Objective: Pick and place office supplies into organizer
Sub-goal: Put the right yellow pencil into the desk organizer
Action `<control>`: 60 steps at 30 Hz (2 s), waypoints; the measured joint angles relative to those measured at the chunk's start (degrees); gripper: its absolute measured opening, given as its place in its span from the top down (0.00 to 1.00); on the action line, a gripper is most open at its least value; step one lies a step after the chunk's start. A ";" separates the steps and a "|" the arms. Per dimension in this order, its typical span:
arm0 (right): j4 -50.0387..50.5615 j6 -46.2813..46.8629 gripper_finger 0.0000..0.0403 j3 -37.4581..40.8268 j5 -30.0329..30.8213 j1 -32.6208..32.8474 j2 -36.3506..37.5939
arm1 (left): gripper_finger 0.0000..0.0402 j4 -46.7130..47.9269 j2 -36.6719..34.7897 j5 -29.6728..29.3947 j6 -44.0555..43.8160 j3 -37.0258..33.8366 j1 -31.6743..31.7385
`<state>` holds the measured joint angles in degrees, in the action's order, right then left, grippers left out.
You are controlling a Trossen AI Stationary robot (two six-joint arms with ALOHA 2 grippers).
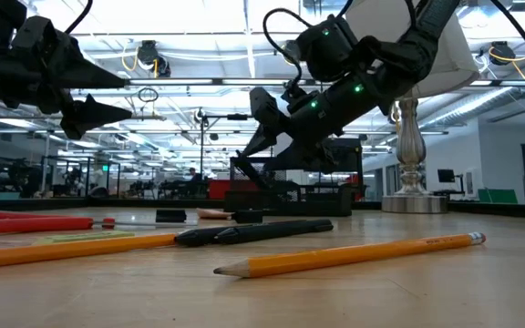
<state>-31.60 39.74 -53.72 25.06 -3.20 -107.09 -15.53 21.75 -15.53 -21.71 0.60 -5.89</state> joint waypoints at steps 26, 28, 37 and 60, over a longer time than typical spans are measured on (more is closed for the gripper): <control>-2.01 4.25 0.49 -0.02 -11.86 15.27 0.04 | 0.19 0.31 0.01 -0.02 0.00 0.00 0.02; -2.00 4.05 0.50 -0.02 -18.48 16.60 0.04 | 0.19 0.31 -0.01 -0.02 0.00 0.00 0.00; 2.26 1.65 0.51 -0.02 -37.59 23.88 0.02 | 0.19 -0.20 -0.01 -1.25 -0.48 0.02 0.00; 9.40 -6.34 0.51 -0.02 -36.44 30.28 0.04 | 0.19 -1.25 0.01 -1.28 -2.01 0.00 0.00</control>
<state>-22.20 33.40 -53.74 -11.38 27.08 -107.04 -16.78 21.76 -16.80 -23.72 0.60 -5.89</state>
